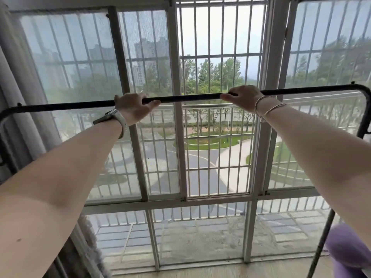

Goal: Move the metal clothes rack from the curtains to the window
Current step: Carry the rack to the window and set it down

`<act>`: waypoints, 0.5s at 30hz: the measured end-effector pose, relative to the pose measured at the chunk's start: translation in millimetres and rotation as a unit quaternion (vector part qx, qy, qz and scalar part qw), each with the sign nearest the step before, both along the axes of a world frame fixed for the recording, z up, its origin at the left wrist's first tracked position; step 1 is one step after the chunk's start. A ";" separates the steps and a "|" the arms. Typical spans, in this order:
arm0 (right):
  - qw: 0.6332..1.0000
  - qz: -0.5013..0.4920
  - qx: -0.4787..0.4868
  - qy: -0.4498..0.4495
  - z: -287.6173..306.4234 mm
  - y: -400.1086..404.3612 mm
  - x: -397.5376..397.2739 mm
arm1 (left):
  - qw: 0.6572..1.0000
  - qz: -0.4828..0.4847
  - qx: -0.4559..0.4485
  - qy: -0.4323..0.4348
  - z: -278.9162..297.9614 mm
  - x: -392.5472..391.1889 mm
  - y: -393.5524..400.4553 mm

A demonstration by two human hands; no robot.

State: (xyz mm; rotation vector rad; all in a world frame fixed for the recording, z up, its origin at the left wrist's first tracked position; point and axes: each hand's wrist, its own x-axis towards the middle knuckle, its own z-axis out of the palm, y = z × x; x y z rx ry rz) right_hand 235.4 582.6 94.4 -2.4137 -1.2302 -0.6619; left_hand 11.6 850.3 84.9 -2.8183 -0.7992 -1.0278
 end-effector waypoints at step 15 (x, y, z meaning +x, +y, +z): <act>0.999 -0.029 -0.023 -0.023 1.5 -8.4 5.1 | 1.000 -0.002 0.024 0.006 -0.6 12.8 -1.4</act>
